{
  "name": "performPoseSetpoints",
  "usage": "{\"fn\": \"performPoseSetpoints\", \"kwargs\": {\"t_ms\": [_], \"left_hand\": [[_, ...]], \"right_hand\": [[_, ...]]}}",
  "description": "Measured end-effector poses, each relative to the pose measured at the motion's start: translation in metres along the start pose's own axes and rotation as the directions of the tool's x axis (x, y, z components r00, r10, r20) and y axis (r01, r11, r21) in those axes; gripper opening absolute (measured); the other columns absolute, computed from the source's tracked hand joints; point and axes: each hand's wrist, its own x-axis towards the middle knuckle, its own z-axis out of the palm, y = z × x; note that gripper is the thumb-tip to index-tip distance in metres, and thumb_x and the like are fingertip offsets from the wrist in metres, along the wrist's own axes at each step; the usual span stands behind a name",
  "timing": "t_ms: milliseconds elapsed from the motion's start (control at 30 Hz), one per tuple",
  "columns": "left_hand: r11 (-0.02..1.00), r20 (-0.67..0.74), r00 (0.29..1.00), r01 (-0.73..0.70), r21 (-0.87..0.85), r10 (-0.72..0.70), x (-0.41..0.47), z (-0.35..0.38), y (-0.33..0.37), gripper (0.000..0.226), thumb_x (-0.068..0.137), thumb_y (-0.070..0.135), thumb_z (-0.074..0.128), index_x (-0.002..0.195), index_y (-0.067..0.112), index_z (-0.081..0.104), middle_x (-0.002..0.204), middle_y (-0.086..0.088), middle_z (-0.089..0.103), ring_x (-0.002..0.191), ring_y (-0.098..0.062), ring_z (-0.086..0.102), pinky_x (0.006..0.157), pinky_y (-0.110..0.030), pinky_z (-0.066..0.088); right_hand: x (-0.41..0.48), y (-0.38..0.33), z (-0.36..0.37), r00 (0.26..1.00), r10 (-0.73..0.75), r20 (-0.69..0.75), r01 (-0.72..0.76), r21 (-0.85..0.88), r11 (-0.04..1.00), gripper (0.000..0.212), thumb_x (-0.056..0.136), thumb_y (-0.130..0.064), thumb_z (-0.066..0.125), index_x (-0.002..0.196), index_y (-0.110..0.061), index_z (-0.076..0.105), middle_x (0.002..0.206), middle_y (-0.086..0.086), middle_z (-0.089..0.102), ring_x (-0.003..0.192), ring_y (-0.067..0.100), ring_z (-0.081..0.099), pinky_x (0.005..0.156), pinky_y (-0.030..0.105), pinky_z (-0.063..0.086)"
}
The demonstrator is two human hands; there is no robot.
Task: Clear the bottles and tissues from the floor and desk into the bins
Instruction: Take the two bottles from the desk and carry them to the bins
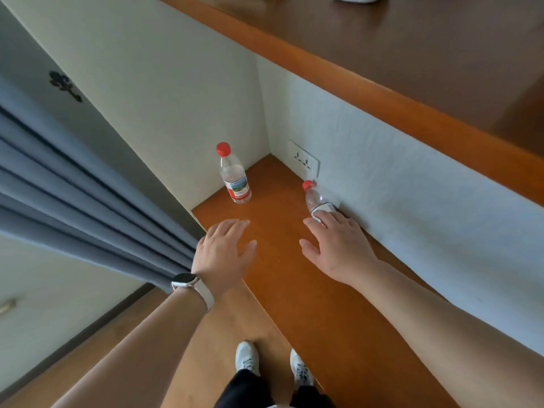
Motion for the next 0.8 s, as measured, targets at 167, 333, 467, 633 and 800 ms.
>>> {"fn": "performPoseSetpoints", "kwargs": {"t_ms": [167, 333, 467, 633, 800], "left_hand": [[0.967, 0.006, 0.992, 0.121, -0.224, -0.123, 0.031, 0.017, -0.006, 0.047, 0.096, 0.046, 0.047, 0.141, 0.03, 0.045, 0.143, 0.004, 0.047, 0.133, -0.018, 0.039, 0.105, -0.037, 0.036], [0.879, 0.06, 0.971, 0.235, -0.415, -0.232, 0.076, 0.029, -0.029, 0.052, 0.095, 0.046, 0.053, 0.143, 0.029, 0.043, 0.147, 0.0, 0.043, 0.129, -0.02, 0.044, 0.1, -0.036, 0.045], [0.791, 0.133, 0.953, 0.3, -0.533, -0.272, 0.115, 0.035, -0.05, 0.06, 0.094, 0.042, 0.058, 0.147, 0.028, 0.034, 0.15, 0.001, 0.039, 0.118, -0.013, 0.048, 0.073, -0.012, 0.038], [0.723, 0.161, 0.956, 0.292, -0.627, -0.246, 0.161, 0.043, -0.068, 0.067, 0.089, 0.035, 0.068, 0.145, 0.024, 0.035, 0.138, 0.004, 0.047, 0.117, -0.013, 0.048, 0.089, -0.024, 0.039], [0.683, 0.146, 0.969, 0.246, -0.687, -0.202, 0.198, 0.057, -0.082, 0.077, 0.076, 0.032, 0.081, 0.139, 0.025, 0.037, 0.124, 0.007, 0.049, 0.109, -0.011, 0.052, 0.087, -0.026, 0.046]], "right_hand": [[0.018, 0.019, 0.03, 0.99, 0.127, 0.058, -0.127, -0.005, 0.992, 0.05, 0.093, -0.055, 0.034, 0.129, -0.021, 0.046, 0.131, 0.002, 0.052, 0.116, 0.021, 0.05, 0.09, 0.04, 0.048], [0.041, 0.03, 0.049, 0.945, 0.323, 0.049, -0.326, 0.111, 0.939, 0.054, 0.091, -0.052, 0.05, 0.134, -0.021, 0.037, 0.128, 0.002, 0.049, 0.11, 0.02, 0.051, 0.088, 0.038, 0.051], [0.06, 0.041, 0.066, 0.852, 0.51, 0.118, -0.522, 0.25, 0.815, 0.064, 0.085, -0.051, 0.059, 0.136, -0.026, 0.03, 0.123, 0.002, 0.046, 0.106, 0.021, 0.051, 0.084, 0.041, 0.053], [0.081, 0.05, 0.083, 0.747, 0.636, 0.193, -0.663, 0.29, 0.691, 0.069, 0.079, -0.046, 0.067, 0.135, -0.034, 0.028, 0.122, 0.002, 0.045, 0.104, 0.021, 0.054, 0.069, 0.043, 0.059], [0.089, 0.047, 0.1, 0.683, 0.698, 0.215, -0.724, 0.318, 0.612, 0.066, 0.072, -0.052, 0.067, 0.125, -0.036, 0.031, 0.11, -0.003, 0.055, 0.086, 0.016, 0.062, 0.064, 0.041, 0.059]]}}
